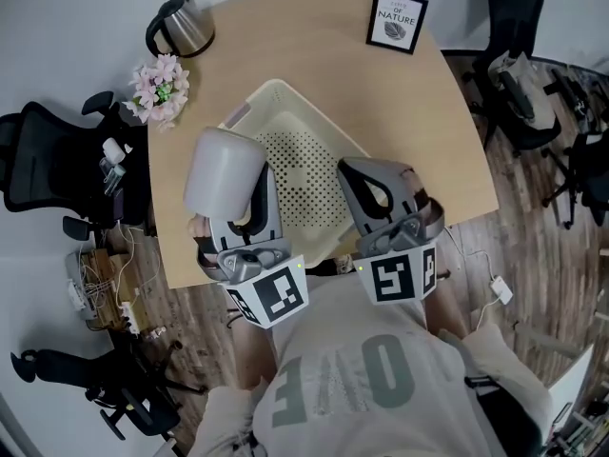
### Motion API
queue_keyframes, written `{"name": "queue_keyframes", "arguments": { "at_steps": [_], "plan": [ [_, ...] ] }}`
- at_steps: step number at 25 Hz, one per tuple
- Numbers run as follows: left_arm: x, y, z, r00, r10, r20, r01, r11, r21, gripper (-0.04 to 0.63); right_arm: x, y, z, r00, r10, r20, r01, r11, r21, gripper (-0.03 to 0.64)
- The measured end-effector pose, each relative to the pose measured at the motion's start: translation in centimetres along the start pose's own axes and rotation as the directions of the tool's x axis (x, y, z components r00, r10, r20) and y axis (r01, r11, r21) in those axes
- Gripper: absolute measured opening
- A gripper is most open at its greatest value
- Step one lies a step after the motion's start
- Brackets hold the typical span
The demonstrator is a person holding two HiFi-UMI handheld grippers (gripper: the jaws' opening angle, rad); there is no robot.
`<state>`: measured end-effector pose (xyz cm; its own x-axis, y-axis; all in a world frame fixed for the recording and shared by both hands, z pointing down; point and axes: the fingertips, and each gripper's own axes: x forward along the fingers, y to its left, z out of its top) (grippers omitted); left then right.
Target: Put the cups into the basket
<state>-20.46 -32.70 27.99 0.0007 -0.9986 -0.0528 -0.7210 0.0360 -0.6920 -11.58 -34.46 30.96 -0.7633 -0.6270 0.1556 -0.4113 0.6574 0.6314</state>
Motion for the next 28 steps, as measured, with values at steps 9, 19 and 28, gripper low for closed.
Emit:
{"name": "queue_keyframes", "arguments": {
  "at_steps": [9,19,28],
  "plan": [
    [4.7,-1.6,-4.6,0.969,-0.184,-0.166,0.181,0.983,-0.028,0.089,2.8,-1.5,-0.4,0.999,-0.022,-0.025,0.023,1.000,0.008,-0.002],
    [7.0,-4.7,-9.4,0.846,-0.398,-0.354,0.444,0.894,0.056,0.091,4.2,-1.0,-1.7,0.998,-0.006,-0.070,0.009,0.999,0.043,-0.002],
    [5.7,-11.2,-14.7,0.578,-0.584,-0.571,0.775,0.612,0.159,0.091,4.5,0.5,-3.5,0.992,0.028,-0.122,-0.022,0.998,0.051,-0.002]
  ]
}}
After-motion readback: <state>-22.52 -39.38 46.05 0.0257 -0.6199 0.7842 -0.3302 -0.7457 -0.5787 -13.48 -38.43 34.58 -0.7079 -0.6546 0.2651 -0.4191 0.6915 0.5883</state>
